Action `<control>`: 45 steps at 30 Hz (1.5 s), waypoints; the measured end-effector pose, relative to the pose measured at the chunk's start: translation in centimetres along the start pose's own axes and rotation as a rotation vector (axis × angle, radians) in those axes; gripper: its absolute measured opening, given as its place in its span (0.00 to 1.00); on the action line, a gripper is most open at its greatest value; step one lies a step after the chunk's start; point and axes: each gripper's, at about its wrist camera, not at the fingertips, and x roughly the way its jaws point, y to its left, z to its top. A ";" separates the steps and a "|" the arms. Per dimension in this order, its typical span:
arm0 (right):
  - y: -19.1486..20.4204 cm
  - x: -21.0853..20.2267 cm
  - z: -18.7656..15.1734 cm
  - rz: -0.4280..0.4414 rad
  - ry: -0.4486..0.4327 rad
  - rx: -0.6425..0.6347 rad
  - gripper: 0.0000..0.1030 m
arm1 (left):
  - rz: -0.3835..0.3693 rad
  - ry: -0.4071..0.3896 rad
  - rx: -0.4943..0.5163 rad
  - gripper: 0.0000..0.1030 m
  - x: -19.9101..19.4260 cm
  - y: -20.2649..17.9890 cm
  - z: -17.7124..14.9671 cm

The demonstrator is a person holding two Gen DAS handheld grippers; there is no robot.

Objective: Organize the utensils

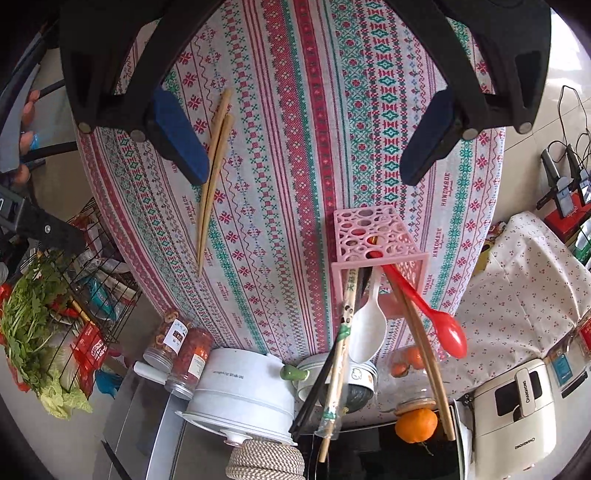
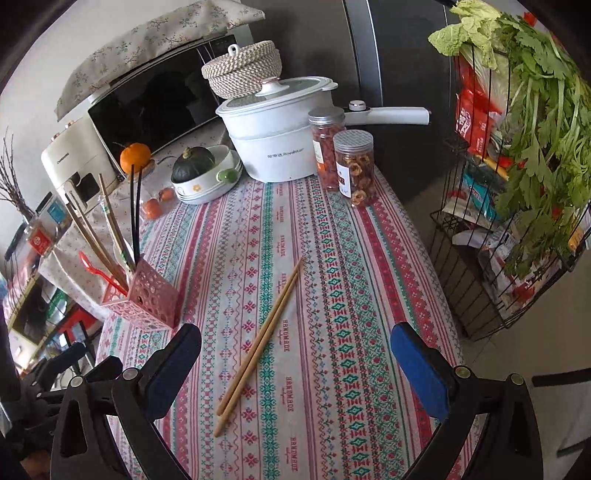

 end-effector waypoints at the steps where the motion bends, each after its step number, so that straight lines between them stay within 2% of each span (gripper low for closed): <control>1: -0.6 0.3 0.1 -0.013 0.011 0.020 1.00 | 0.001 0.017 0.019 0.99 0.6 -0.6 0.2; 4: -2.2 0.9 0.4 -0.048 0.033 0.068 1.00 | 0.007 0.067 0.061 0.99 2.5 -2.6 0.9; 10: -4.9 2.8 1.0 -0.067 0.107 0.146 1.00 | -0.032 0.162 0.092 0.99 6.5 -5.9 3.0; 14: -6.4 3.8 1.3 -0.086 0.137 0.183 1.00 | -0.027 0.187 0.094 0.98 9.0 -6.9 4.6; 17: -7.4 4.6 1.4 -0.089 0.159 0.207 1.00 | -0.040 0.202 0.091 0.83 10.6 -7.5 5.7; 19: -8.1 5.1 1.6 -0.095 0.168 0.224 1.00 | -0.062 0.217 0.085 0.66 11.6 -7.8 6.3; 21: -8.8 5.6 1.7 -0.099 0.178 0.239 1.00 | -0.102 0.239 0.074 0.56 12.7 -8.1 6.7; 22: -9.1 5.8 1.7 -0.099 0.184 0.248 1.00 | -0.115 0.248 0.067 0.52 13.1 -8.3 6.8; 26: -10.0 6.9 1.9 -0.096 0.206 0.279 1.00 | -0.158 0.278 0.071 0.47 14.5 -9.6 7.1; 31: -10.6 7.8 2.0 -0.091 0.230 0.295 1.00 | -0.192 0.308 0.086 0.27 15.2 -10.6 7.1; 40: -10.6 8.0 2.1 -0.079 0.239 0.298 1.00 | -0.183 0.325 0.115 0.15 15.9 -12.0 7.1; 45: -10.5 8.0 2.1 -0.076 0.238 0.295 1.00 | -0.182 0.319 0.109 0.12 16.1 -12.1 7.4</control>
